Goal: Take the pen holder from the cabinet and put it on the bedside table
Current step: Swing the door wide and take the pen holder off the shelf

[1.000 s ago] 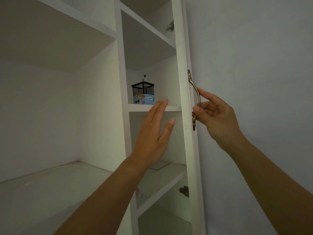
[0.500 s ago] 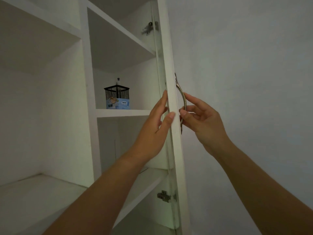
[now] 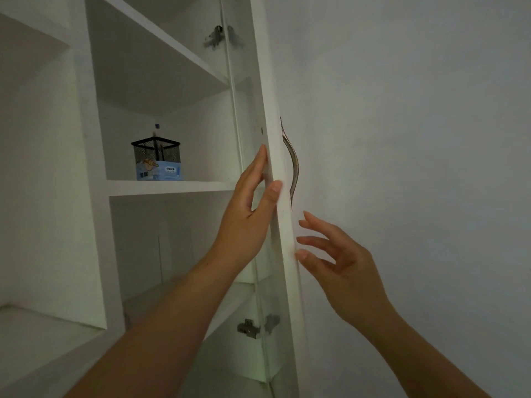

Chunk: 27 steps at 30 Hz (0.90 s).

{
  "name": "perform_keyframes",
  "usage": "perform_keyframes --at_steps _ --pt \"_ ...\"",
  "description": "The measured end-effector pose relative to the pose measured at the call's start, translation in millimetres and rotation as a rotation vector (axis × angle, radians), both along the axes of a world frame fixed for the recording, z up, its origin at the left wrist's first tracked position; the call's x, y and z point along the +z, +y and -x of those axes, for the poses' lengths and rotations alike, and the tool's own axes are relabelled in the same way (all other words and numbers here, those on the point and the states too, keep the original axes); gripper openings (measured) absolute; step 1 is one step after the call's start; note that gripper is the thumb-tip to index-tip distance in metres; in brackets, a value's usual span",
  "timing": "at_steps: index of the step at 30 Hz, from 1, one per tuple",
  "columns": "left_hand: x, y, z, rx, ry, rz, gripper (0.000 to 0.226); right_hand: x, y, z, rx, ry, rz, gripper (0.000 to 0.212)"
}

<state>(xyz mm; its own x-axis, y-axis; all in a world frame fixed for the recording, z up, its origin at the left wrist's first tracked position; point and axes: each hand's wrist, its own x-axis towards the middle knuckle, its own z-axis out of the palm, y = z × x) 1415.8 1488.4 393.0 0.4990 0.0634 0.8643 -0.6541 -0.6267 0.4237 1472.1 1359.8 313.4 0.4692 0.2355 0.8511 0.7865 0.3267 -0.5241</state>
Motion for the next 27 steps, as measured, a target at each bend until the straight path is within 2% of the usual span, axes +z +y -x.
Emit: perform_keyframes --at_steps 6,14,23,27 --pt "-4.7 -26.6 -24.4 0.053 -0.016 -0.018 0.066 -27.2 -18.1 -13.0 -0.1 -0.039 0.055 0.044" --pt "-16.5 -59.1 -62.3 0.133 -0.005 -0.082 0.063 -54.3 -45.7 -39.5 -0.106 0.01 0.048 0.046" --pt "-40.6 -83.2 -104.2 0.267 0.001 -0.231 0.068 -76.8 -71.5 -80.0 -0.183 -0.054 0.104 0.053" --pt "-47.8 -97.5 -128.8 0.337 -0.018 -0.221 0.067 -77.3 -83.7 -102.7 -0.178 -0.043 0.138 0.051"
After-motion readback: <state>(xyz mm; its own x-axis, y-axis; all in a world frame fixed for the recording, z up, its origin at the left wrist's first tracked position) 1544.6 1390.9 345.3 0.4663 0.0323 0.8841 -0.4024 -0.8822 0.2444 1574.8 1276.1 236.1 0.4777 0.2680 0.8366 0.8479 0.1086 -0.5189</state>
